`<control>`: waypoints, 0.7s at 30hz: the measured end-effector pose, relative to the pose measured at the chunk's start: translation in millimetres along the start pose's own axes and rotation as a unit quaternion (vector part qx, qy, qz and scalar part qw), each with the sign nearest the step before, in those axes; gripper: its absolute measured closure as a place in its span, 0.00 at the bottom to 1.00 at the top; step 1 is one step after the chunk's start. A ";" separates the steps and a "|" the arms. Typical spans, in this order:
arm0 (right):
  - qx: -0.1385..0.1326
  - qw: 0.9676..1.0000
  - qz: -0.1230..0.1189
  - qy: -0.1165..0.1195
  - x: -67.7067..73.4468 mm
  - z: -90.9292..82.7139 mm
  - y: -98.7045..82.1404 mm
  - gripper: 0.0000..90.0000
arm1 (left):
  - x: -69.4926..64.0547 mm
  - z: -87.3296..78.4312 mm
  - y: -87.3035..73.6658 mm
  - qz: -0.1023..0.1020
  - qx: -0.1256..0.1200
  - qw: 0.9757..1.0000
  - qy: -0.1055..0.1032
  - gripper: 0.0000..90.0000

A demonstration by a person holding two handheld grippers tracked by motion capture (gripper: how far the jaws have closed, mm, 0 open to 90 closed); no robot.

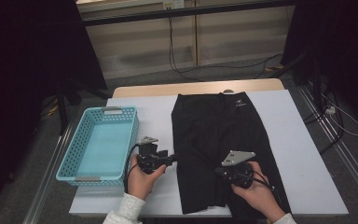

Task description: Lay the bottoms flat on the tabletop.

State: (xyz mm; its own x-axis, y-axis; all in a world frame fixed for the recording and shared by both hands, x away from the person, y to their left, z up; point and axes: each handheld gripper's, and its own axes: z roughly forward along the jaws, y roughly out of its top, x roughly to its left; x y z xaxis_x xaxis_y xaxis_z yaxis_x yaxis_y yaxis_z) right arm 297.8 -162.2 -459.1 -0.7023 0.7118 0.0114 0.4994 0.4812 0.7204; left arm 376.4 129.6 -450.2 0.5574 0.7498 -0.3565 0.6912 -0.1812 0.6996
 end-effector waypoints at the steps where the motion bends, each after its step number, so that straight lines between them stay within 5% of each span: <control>1: 0.000 1.000 0.000 0.000 0.2 -0.2 -0.1 0.99 | -0.7 1.8 -0.5 0.001 0.004 1.000 0.000 0.49; 5: -0.001 1.000 0.004 -0.002 -0.9 -0.9 -1.8 0.99 | -4.8 9.9 -3.8 0.021 0.018 0.999 0.021 0.47; 13: -0.013 1.000 0.010 -0.005 -2.2 -1.4 -5.9 0.98 | -11.3 21.1 -6.6 0.025 0.016 0.999 0.015 0.53; 17: -0.018 1.000 0.010 -0.006 -1.0 -0.8 -7.1 0.97 | -19.4 26.8 -8.0 0.040 0.014 0.999 0.021 0.65; 21: -0.021 1.000 0.015 -0.002 -0.4 -0.9 -7.6 0.94 | -22.8 29.1 -8.4 0.023 0.025 0.999 0.010 0.85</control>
State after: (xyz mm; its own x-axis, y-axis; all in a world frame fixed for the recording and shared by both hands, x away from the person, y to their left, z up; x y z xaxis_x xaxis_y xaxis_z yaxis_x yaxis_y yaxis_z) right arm 293.9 -166.6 -463.9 -0.6850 0.7279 0.0315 0.4988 0.4370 0.7485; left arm 371.3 95.5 -466.0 0.5795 0.7528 -0.3122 0.6876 -0.2460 0.6832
